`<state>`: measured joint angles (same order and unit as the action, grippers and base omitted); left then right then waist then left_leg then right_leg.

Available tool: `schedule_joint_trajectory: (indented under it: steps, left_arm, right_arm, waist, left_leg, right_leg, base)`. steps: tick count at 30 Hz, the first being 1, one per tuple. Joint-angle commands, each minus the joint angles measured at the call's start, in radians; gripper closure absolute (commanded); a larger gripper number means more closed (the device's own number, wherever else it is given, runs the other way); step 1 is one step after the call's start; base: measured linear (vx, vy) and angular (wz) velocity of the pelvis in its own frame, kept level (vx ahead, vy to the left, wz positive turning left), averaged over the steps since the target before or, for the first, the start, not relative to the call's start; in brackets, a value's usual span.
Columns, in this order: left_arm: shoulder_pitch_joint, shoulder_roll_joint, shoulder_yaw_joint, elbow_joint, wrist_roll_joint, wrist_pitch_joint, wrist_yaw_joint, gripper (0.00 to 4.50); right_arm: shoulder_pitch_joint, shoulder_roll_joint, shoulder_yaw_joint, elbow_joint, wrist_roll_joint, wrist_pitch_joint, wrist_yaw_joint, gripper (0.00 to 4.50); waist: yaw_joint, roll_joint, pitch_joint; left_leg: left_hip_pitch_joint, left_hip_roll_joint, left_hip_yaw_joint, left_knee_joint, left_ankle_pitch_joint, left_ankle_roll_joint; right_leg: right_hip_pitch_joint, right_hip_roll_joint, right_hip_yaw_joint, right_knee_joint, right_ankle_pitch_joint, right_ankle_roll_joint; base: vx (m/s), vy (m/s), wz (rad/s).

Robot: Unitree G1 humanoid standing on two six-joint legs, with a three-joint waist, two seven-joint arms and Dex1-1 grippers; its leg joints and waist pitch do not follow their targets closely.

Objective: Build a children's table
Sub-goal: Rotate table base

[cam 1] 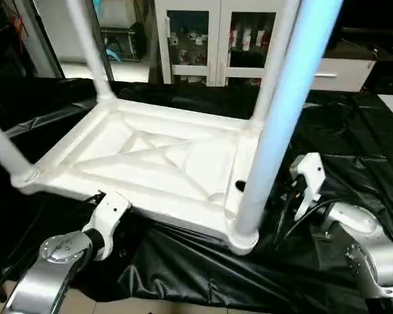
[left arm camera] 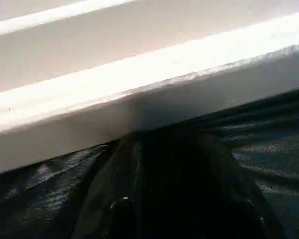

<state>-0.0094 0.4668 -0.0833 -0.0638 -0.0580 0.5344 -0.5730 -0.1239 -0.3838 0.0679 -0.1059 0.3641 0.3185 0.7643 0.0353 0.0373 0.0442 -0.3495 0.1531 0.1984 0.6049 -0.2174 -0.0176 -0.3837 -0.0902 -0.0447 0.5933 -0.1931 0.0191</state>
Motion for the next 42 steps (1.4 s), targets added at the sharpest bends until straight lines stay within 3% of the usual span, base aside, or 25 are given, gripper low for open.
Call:
schedule_joint_trajectory:
  steps: [1,2,3,4,10,11,12,13,15,16,17,18,19,20,21,22,23,24,25,26,27,30,33,37,42]
  left_arm:
    - [-0.015,0.001,-0.002,0.07,0.037,-0.009,0.038,2.94]
    - [-0.023,-0.003,0.002,0.08,0.033,-0.014,0.04,2.94]
    - [-0.034,-0.007,0.005,0.095,0.028,-0.034,0.04,2.94]
    - [-0.055,-0.016,0.008,0.123,0.021,-0.071,0.037,2.94]
    - [-0.135,-0.033,-0.011,0.215,0.027,-0.173,0.013,2.94]
    - [-0.164,-0.042,-0.014,0.242,0.024,-0.201,0.007,2.94]
    - [-0.195,-0.053,-0.017,0.271,0.022,-0.232,0.002,2.94]
    - [-0.197,-0.053,-0.017,0.272,0.022,-0.233,0.001,2.94]
    - [-0.247,-0.072,-0.017,0.327,0.019,-0.274,0.002,2.94]
    - [-0.274,-0.082,-0.015,0.363,0.018,-0.303,0.004,2.94]
    - [-0.287,-0.086,-0.015,0.379,0.019,-0.315,0.006,2.94]
    - [-0.329,-0.099,-0.012,0.44,0.022,-0.358,0.016,2.94]
    - [-0.345,-0.102,-0.012,0.463,0.027,-0.374,0.019,2.94]
    - [-0.362,-0.104,-0.015,0.483,0.034,-0.387,0.024,2.94]
    - [-0.4,-0.112,-0.011,0.533,0.043,-0.42,0.035,2.94]
    - [-0.414,-0.115,-0.007,0.55,0.045,-0.434,0.04,2.94]
    - [-0.419,-0.116,-0.006,0.556,0.045,-0.438,0.042,2.94]
    - [-0.428,-0.118,-0.003,0.567,0.046,-0.448,0.045,2.94]
    - [-0.436,-0.121,0.009,0.566,0.041,-0.457,0.056,2.94]
    - [-0.433,-0.121,0.021,0.554,0.033,-0.465,0.062,2.94]
    - [-0.428,-0.122,0.03,0.546,0.025,-0.471,0.062,2.94]
    - [-0.407,-0.119,0.042,0.53,0.013,-0.486,0.059,2.94]
    - [-0.378,-0.112,0.054,0.505,0.0,-0.499,0.052,2.94]
    - [-0.292,-0.087,0.08,0.384,-0.046,-0.473,0.003,2.94]
    - [-0.183,-0.045,0.114,0.223,-0.094,-0.413,-0.03,2.94]
  right_arm:
    - [0.003,0.017,0.063,-0.048,0.024,0.02,0.028,0.95]
    - [0.006,0.023,0.076,-0.055,0.025,0.024,0.029,0.95]
    - [0.009,0.032,0.092,-0.065,0.026,0.029,0.03,0.95]
    - [0.016,0.048,0.121,-0.082,0.028,0.038,0.033,0.95]
    - [0.029,0.091,0.183,-0.107,0.021,0.054,0.025,0.95]
    - [0.03,0.101,0.193,-0.109,0.016,0.056,0.02,0.95]
    - [0.029,0.11,0.201,-0.109,0.009,0.057,0.012,0.95]
    - [0.028,0.11,0.201,-0.109,0.009,0.057,0.011,0.95]
    - [0.022,0.123,0.21,-0.104,0.002,0.058,-0.001,0.95]
    - [0.019,0.13,0.213,-0.101,0.0,0.059,-0.01,0.95]
    - [0.017,0.133,0.214,-0.1,-0.002,0.059,-0.013,0.95]
    - [0.013,0.142,0.219,-0.096,-0.004,0.061,-0.022,0.95]
    - [0.011,0.144,0.221,-0.095,-0.006,0.061,-0.026,0.95]
    - [0.009,0.147,0.223,-0.094,-0.011,0.059,-0.031,0.95]
    - [0.007,0.155,0.221,-0.091,-0.02,0.058,-0.041,0.95]
    - [0.006,0.157,0.219,-0.088,-0.025,0.057,-0.047,0.95]
    - [0.005,0.158,0.218,-0.088,-0.026,0.057,-0.049,0.95]
    - [0.004,0.159,0.216,-0.086,-0.029,0.056,-0.053,0.95]
    - [-0.001,0.162,0.204,-0.074,-0.038,0.05,-0.073,0.95]
    - [-0.006,0.163,0.19,-0.063,-0.047,0.044,-0.092,0.95]
    - [-0.008,0.164,0.181,-0.057,-0.052,0.042,-0.105,0.95]
    - [-0.012,0.162,0.165,-0.045,-0.064,0.038,-0.128,0.95]
    - [-0.018,0.16,0.158,-0.029,-0.088,0.026,-0.157,0.95]
    - [-0.026,0.15,0.134,-0.033,-0.088,0.024,-0.17,0.95]
    - [-0.022,0.081,0.074,-0.086,-0.051,0.046,-0.123,0.95]
  waist:
    - [-0.002,-0.009,-0.027]
    - [-0.002,-0.016,-0.027]
    - [-0.001,-0.014,-0.026]
    - [-0.002,-0.022,-0.024]
    - [-0.005,-0.011,-0.021]
    - [-0.007,-0.019,-0.02]
    - [-0.005,-0.011,-0.021]
    - [-0.007,-0.017,-0.019]
    - [-0.008,-0.009,-0.014]
    - [-0.011,-0.008,-0.009]
    - [-0.008,0.002,-0.003]
    - [0.028,0.015,-0.017]
    - [0.091,-0.001,-0.018]
    - [0.071,-0.084,-0.039]
    - [0.073,-0.069,-0.026]
    - [0.092,-0.06,-0.037]
    - [0.106,-0.059,-0.035]
    - [0.113,-0.036,-0.039]
    - [0.089,-0.024,-0.046]
    - [0.086,-0.014,-0.05]
    - [0.084,-0.016,-0.051]
    - [0.077,-0.026,-0.046]
    - [0.065,-0.028,-0.047]
    - [0.049,-0.033,-0.054]
    - [0.051,-0.03,-0.051]
  left_leg:
    - [0.025,0.062,-0.055,-0.095,-0.486,-0.04]
    - [0.019,0.064,-0.059,-0.098,-0.482,-0.038]
    - [0.021,0.064,-0.059,-0.099,-0.488,-0.04]
    - [0.025,0.062,-0.058,-0.096,-0.501,-0.041]
    - [0.029,0.068,-0.073,-0.111,-0.589,-0.071]
    - [0.028,0.069,-0.074,-0.112,-0.598,-0.072]
    - [0.034,0.069,-0.076,-0.113,-0.623,-0.081]
    - [0.034,0.069,-0.077,-0.115,-0.634,-0.081]
    - [0.039,0.073,-0.08,-0.122,-0.698,-0.099]
    - [0.03,0.082,-0.083,-0.143,-0.753,-0.11]
    - [0.015,0.089,-0.076,-0.173,-0.796,-0.117]
    - [-0.053,0.117,-0.053,-0.248,-0.868,-0.146]
    - [-0.071,0.107,0.005,-0.278,-0.822,-0.127]
    - [0.068,0.056,0.004,-0.105,-0.494,-0.133]
    - [0.097,0.037,-0.039,0.037,-0.297,-0.09]
    - [-0.018,0.007,-0.1,0.032,0.045,-0.012]
    - [-0.038,0.029,-0.096,-0.01,0.078,-0.012]
    - [-0.007,0.075,-0.089,-0.078,-0.061,-0.056]
    - [0.013,0.092,-0.084,-0.097,-0.24,-0.099]
    - [0.001,0.091,-0.083,-0.107,-0.317,-0.121]
    - [-0.001,0.087,-0.081,-0.108,-0.332,-0.121]
    - [-0.012,0.075,-0.07,-0.107,-0.362,-0.102]
    - [-0.019,0.075,-0.068,-0.106,-0.316,-0.083]
    - [-0.028,0.076,-0.063,-0.101,-0.198,-0.045]
    - [-0.019,0.077,-0.052,-0.094,-0.168,-0.01]
  right_leg:
    - [-0.012,-0.057,0.035,-0.119,-0.661,-0.066]
    - [-0.009,-0.061,0.034,-0.12,-0.679,-0.054]
    - [-0.012,-0.061,0.034,-0.122,-0.687,-0.051]
    - [-0.017,-0.059,0.031,-0.129,-0.713,-0.039]
    - [-0.01,-0.061,0.009,-0.139,-0.699,-0.026]
    - [-0.008,-0.062,0.006,-0.14,-0.696,-0.026]
    - [-0.01,-0.062,0.001,-0.141,-0.688,-0.029]
    - [-0.01,-0.061,-0.003,-0.147,-0.689,-0.027]
    - [-0.007,-0.056,-0.024,-0.151,-0.678,-0.025]
    - [0.009,-0.046,-0.041,-0.14,-0.633,-0.028]
    - [0.024,-0.028,-0.058,-0.122,-0.591,-0.035]
    - [0.096,-0.01,-0.056,0.056,-0.305,-0.079]
    - [0.079,0.009,-0.03,0.111,-0.205,-0.07]
    - [-0.052,-0.076,0.039,-0.051,-0.564,-0.039]
    - [-0.103,-0.165,0.078,-0.147,-0.777,-0.067]
    - [0.017,-0.163,0.126,-0.132,-0.788,-0.084]
    - [0.044,-0.147,0.098,-0.11,-0.719,-0.083]
    - [0.008,-0.071,0.051,-0.073,-0.519,-0.098]
    - [-0.01,-0.034,0.045,-0.037,-0.279,-0.131]
    - [0.006,-0.042,0.043,-0.027,-0.166,-0.17]
    - [0.008,-0.043,0.041,-0.029,-0.142,-0.178]
    - [0.016,-0.059,0.049,-0.043,-0.19,-0.18]
    - [0.022,-0.062,0.05,-0.049,-0.199,-0.171]
    - [0.036,-0.06,0.047,-0.035,-0.058,-0.197]
    - [0.034,-0.052,0.046,-0.035,-0.024,-0.218]
  base:
    - [0.0,0.0,0.0]
    - [0.0,0.0,0.0]
    - [0.0,0.0,0.0]
    - [0.0,0.0,0.0]
    - [0.0,0.0,0.0]
    - [0.0,0.0,0.0]
    - [-0.055,0.015,0.01]
    - [-0.055,0.015,0.01]
    - [-0.066,0.015,0.02]
    - [-0.066,0.017,0.02]
    - [-0.075,0.015,0.05]
    - [-0.108,-0.026,0.27]
    - [-0.108,-0.026,0.27]
    - [-0.011,-0.131,0.39]
    - [0.094,-0.133,0.08]
    - [0.094,-0.133,0.08]
    - [0.055,-0.026,-0.11]
    - [0.0,0.0,0.0]
    - [0.0,0.0,0.0]
    - [0.0,0.0,0.0]
    - [0.0,0.0,0.0]
    - [0.0,0.0,0.0]
    - [0.0,0.0,0.0]
    - [0.0,0.0,0.0]
    - [0.0,0.0,0.0]
